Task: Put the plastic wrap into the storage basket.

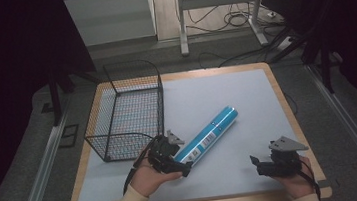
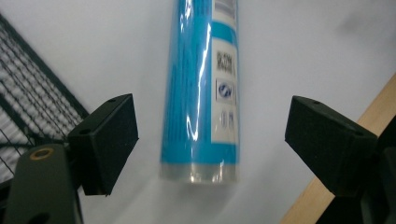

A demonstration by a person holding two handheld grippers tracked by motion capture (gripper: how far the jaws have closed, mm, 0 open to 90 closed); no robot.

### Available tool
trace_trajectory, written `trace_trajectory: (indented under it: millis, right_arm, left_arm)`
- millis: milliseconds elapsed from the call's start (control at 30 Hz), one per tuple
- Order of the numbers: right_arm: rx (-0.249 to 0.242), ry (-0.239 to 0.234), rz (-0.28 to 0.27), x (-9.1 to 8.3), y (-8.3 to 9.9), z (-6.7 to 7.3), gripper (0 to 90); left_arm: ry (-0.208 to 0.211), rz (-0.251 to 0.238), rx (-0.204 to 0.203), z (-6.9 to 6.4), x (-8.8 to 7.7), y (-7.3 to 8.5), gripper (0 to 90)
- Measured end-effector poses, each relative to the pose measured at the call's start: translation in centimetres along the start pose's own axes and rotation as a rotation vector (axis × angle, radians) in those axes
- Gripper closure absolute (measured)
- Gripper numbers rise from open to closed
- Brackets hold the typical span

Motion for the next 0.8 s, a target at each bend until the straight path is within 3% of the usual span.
trace_trajectory:
  millis: [400, 567, 800]
  right_arm:
    - [0.003, 0.005, -0.011, 0.0, -0.1, 0.0, 12.7]
    - [0.003, 0.005, -0.013, 0.0, -0.1, 0.0, 12.7]
    - [0.006, 0.006, -0.013, 0.0, -0.1, -0.1, 12.3]
  left_arm:
    - [0.005, 0.030, 0.050, -0.8, 1.6, -4.2, 15.8]
    - [0.004, 0.047, 0.057, -0.7, 2.3, -5.4, 15.8]
    - [0.005, 0.073, 0.036, -0.2, 4.0, -6.5, 16.0]
Point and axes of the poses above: each handheld gripper's, and its own axes: x roughly forward along the jaws, y roughly out of its underside, z roughly to its left, the point moved 1 cm from there along x, roughly forward along the jaws, and after that the axes turned 8 degrees about y, right-handed, at the moved point
